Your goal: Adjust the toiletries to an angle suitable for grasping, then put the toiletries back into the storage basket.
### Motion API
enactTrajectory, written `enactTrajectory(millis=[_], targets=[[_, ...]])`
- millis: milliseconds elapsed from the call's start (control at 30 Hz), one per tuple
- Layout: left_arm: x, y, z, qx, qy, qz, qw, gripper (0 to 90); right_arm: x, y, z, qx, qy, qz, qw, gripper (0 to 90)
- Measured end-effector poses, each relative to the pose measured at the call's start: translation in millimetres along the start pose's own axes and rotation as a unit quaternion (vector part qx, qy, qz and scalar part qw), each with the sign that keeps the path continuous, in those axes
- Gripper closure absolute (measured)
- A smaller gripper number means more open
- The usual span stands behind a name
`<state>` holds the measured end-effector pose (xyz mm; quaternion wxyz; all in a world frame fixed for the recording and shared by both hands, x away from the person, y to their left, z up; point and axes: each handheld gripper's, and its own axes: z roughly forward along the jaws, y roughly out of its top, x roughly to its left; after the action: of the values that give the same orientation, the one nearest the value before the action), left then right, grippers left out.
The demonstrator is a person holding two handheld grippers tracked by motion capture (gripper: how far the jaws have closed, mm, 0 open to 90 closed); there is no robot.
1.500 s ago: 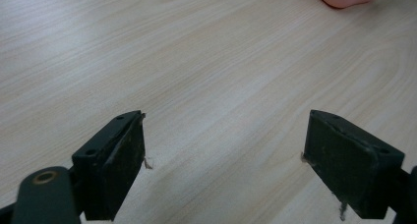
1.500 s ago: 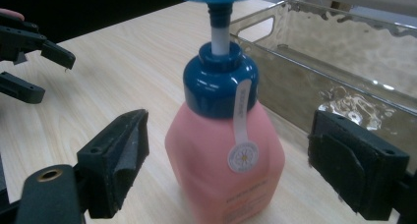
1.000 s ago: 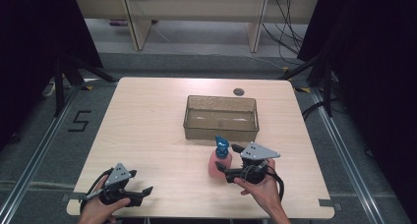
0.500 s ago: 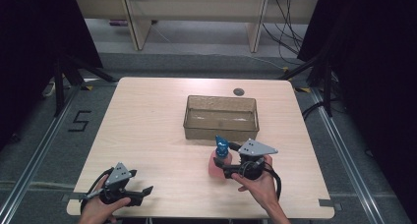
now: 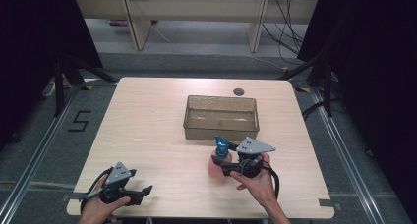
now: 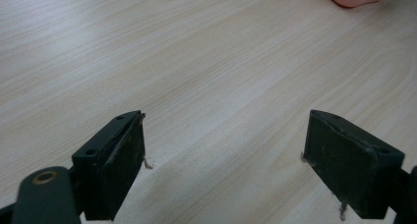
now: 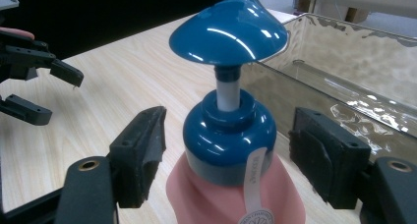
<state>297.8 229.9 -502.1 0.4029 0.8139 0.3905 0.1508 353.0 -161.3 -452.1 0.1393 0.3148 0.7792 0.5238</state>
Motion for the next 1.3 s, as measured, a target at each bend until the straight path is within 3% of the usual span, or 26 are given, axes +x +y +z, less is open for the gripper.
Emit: enactTrajectory(millis=[67,100,167,200,233,267,300,367,400,467,500,533,600,833,867,933,1000,1100,1167,1200,1233,1267,1300], targets=[[0.6,0.3,-0.5,0.005,0.0,0.004,1.0,15.1,-0.2,0.1,0.1,-0.001,0.0,-0.001,1.0,32.3],[0.7,0.4,-0.4,0.005,-0.001,0.005,1.0,15.1,-2.2,0.5,0.8,-0.004,0.0,-0.019,0.9998,32.8],[0.6,0.4,-0.1,0.003,0.002,0.004,1.0,15.1,0.5,0.0,0.7,0.0,0.003,-0.001,1.0,33.6],[0.2,0.0,0.7,-0.002,0.002,-0.001,1.0,15.1,-1.4,0.7,0.2,0.002,0.0,-0.015,0.9999,34.0],[-0.5,-0.6,1.9,-0.008,0.004,-0.008,0.9999,15.1,1.4,0.4,-0.6,0.009,-0.001,0.001,1.0,34.3],[-0.1,-0.9,2.4,-0.01,0.003,-0.008,0.9999,15.1,-1.9,0.9,0.3,0.002,-0.003,-0.023,0.9997,34.6],[-0.5,-0.8,1.8,-0.007,0.003,-0.008,0.9999,15.1,-0.6,0.5,1.0,0.005,0.005,-0.011,0.9999,35.1],[-0.2,-0.5,0.2,0.0,0.003,0.002,1.0,15.1,-1.8,0.6,1.6,0.001,-0.001,-0.022,0.9998,36.1],[-1.6,-0.7,1.0,-0.006,0.002,-0.003,1.0,15.1,-1.9,0.6,1.9,0.002,-0.002,-0.022,0.9997,36.3],[-0.2,0.4,-0.7,0.008,-0.002,0.01,0.9999,15.1,-0.9,0.2,2.7,0.002,0.004,-0.019,0.9998,37.4],[-1.7,0.6,0.6,0.001,-0.002,0.001,1.0,15.1,-0.5,0.0,2.4,0.003,0.004,-0.017,0.9998,37.7],[-0.8,0.7,0.1,0.005,-0.003,0.009,0.9999,15.1,0.3,-0.4,2.5,0.004,0.005,-0.014,0.9999,37.9],[-1.2,0.5,0.6,0.003,-0.003,0.008,1.0,15.1,-1.1,-0.3,2.6,0.002,0.003,-0.023,0.9997,39.1],[-1.7,0.4,-0.1,0.004,-0.003,0.005,1.0,15.1,-2.1,-0.1,2.6,-0.001,-0.001,-0.022,0.9998,41.3],[-2.8,-0.3,1.4,-0.008,-0.005,0.0,1.0,15.1,-1.9,-0.5,3.2,-0.002,-0.003,-0.021,0.9998,41.5],[-2.3,0.2,-0.5,0.001,-0.002,0.013,0.9999,15.1,-1.8,-0.8,4.7,0.001,0.008,-0.015,0.9999,42.5],[-4.9,0.1,0.5,-0.008,-0.004,0.001,1.0,15.1,-2.4,-0.6,5.1,0.002,0.002,-0.02,0.9998,43.6],[-4.1,-0.1,-0.9,0.002,-0.007,0.008,0.9999,15.1,-2.3,-1.1,5.9,-0.001,0.0,-0.022,0.9998,46.1],[-4.3,-0.2,-0.3,-0.003,-0.005,0.008,0.9999,15.1,-1.3,-1.5,5.9,-0.003,0.001,-0.012,0.9999,47.5],[-5.4,-0.2,0.6,-0.009,-0.006,0.001,0.9999,15.1,-3.2,-0.9,5.6,0.002,0.002,-0.024,0.9997,47.9],[-5.8,-0.2,1.0,-0.01,-0.006,0.001,0.9999,15.1,-2.9,-1.4,5.8,0.0,0.003,-0.019,0.9998,48.1],[-2.4,0.5,0.1,0.0,-0.002,0.026,0.9997,15.1,-2.9,-1.5,6.0,-0.001,0.003,-0.018,0.9998,48.3],[-2.0,0.9,-0.2,0.003,-0.002,0.029,0.9996,15.1,-3.0,-1.4,6.0,-0.001,0.004,-0.019,0.9998,48.5]])
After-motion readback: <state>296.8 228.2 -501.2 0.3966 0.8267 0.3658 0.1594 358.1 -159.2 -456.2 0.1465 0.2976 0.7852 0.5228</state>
